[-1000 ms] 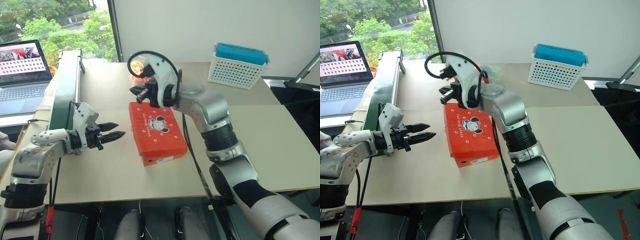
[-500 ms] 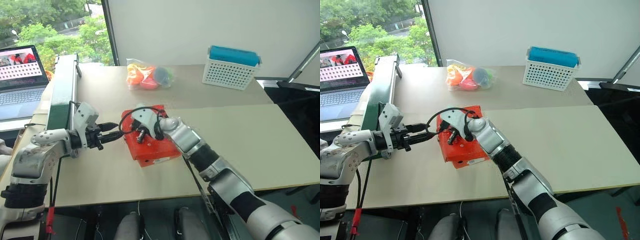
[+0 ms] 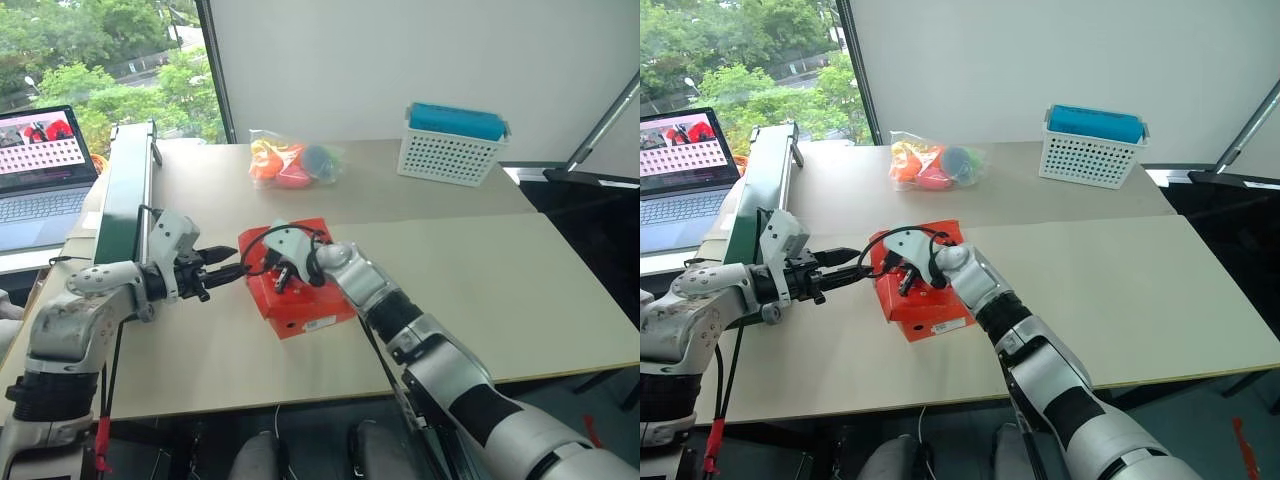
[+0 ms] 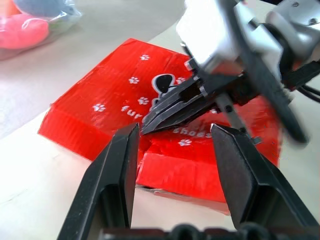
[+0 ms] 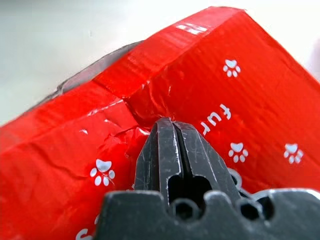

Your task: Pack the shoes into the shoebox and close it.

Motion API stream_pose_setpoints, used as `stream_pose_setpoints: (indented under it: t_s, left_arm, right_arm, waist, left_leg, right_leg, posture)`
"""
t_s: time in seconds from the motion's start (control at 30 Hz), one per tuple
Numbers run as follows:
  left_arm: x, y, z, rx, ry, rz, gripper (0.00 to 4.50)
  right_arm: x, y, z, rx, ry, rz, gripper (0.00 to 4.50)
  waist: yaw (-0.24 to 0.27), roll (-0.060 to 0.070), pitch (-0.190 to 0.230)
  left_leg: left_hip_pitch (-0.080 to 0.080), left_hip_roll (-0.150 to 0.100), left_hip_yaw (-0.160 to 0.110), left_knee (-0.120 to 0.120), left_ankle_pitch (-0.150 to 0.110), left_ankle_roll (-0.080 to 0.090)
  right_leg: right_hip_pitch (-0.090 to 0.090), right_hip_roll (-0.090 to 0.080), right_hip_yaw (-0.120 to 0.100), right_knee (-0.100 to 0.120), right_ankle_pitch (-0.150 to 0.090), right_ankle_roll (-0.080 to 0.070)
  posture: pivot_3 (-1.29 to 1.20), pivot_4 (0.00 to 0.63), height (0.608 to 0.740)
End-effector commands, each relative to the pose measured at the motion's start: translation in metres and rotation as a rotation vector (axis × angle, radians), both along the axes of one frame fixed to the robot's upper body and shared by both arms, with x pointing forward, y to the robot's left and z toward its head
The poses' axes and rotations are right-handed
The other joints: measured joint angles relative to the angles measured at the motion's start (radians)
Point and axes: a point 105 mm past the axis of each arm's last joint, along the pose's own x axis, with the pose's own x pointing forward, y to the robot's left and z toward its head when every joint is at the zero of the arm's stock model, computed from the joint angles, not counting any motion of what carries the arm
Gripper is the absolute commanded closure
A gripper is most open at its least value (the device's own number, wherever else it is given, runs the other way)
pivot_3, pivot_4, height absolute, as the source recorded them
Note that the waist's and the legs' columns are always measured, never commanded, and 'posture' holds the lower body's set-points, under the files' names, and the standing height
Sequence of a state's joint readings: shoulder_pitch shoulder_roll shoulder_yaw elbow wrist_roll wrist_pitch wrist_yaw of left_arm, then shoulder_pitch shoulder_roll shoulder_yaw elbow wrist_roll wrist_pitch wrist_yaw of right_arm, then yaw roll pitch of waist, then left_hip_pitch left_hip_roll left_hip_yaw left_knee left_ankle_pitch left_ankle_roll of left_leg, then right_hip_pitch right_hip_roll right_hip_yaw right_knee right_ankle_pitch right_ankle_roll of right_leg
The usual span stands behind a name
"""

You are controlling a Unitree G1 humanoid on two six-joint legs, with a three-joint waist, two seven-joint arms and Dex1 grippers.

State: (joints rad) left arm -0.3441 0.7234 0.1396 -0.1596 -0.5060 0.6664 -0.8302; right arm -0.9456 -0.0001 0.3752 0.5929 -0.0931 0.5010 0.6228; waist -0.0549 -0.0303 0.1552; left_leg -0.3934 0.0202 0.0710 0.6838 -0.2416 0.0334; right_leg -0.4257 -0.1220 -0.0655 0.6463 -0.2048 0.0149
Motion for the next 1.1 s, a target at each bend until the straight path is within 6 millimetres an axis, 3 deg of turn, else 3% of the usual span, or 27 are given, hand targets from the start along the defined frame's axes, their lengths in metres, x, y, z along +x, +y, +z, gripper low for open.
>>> stream_pose_setpoints:
  t_s: [0.03, 0.2, 0.57, 0.73, 0.8, 0.87, 1.0, 1.1]
  left_arm:
    - [0.008, 0.006, 0.015, -0.017, -0.116, 0.085, 2.08]
    - [0.024, 0.014, 0.016, -0.094, -0.185, 0.284, 2.08]
    - [0.038, 0.028, 0.017, -0.214, -0.246, 0.526, 2.08]
    - [0.035, 0.041, 0.009, -0.247, -0.239, 0.62, 2.08]
    - [0.033, 0.048, 0.005, -0.272, -0.227, 0.662, 2.08]
    - [0.031, 0.052, 0.002, -0.277, -0.225, 0.689, 2.08]
    - [0.032, 0.055, 0.001, -0.282, -0.235, 0.732, 2.08]
    - [0.033, 0.052, 0.002, -0.289, -0.241, 0.732, 2.08]
  right_arm:
    - [0.0, -0.026, -0.003, 0.041, 0.093, -0.092, 4.43]
    - [-0.002, -0.047, 0.03, 0.172, 0.091, -0.186, 4.43]
    - [-0.009, -0.09, 0.091, 0.423, 0.045, -0.333, 4.43]
    - [-0.001, -0.171, 0.099, 0.49, -0.058, -0.624, 4.43]
    - [0.0, -0.228, 0.087, 0.429, -0.118, -0.838, 4.43]
    - [-0.004, -0.267, 0.077, 0.338, -0.169, -0.974, 4.43]
    - [-0.017, -0.319, 0.061, 0.241, -0.204, -1.13, 4.43]
    - [-0.027, -0.341, 0.055, 0.204, -0.239, -1.185, 4.43]
  waist:
    - [0.011, 0.0, 0.0]
    - [0.035, 0.0, 0.001]
    - [0.04, -0.002, 0.004]
    - [0.049, -0.002, 0.005]
    - [0.052, -0.002, 0.006]
    - [0.059, -0.002, 0.006]
    - [0.058, -0.002, 0.008]
    - [0.056, -0.002, 0.009]
  left_leg:
    - [-0.002, 0.0, 0.0, 0.0, 0.002, 0.004]
    - [-0.017, -0.002, -0.001, 0.002, 0.005, 0.007]
    - [-0.023, -0.003, -0.003, 0.003, 0.005, 0.009]
    - [-0.023, -0.004, -0.003, 0.004, 0.005, 0.009]
    - [-0.023, -0.004, -0.003, 0.004, 0.005, 0.009]
    - [-0.024, -0.004, -0.004, 0.004, 0.005, 0.01]
    - [-0.027, -0.004, -0.003, 0.004, 0.005, 0.01]
    - [-0.026, -0.004, -0.002, 0.004, 0.005, 0.01]
  right_leg:
    - [-0.001, 0.0, 0.0, 0.0, 0.0, -0.001]
    - [-0.014, -0.003, -0.002, 0.001, 0.001, -0.001]
    - [-0.017, -0.003, -0.005, 0.0, 0.001, -0.001]
    - [-0.016, -0.003, -0.006, -0.001, 0.001, 0.0]
    - [-0.016, -0.003, -0.006, -0.001, 0.001, 0.0]
    - [-0.015, -0.004, -0.007, -0.003, 0.001, 0.001]
    - [-0.017, -0.003, -0.006, -0.003, 0.001, 0.001]
    - [-0.018, -0.002, -0.005, -0.003, 0.0, 0.002]
  posture:
    - [0.0, 0.15, 0.699]
    - [0.0, 0.15, 0.699]
    - [0.0, 0.15, 0.699]
    - [0.0, 0.15, 0.699]
    - [0.0, 0.15, 0.699]
    - [0.0, 0.15, 0.699]
    - [0.0, 0.15, 0.699]
    - [0.0, 0.15, 0.699]
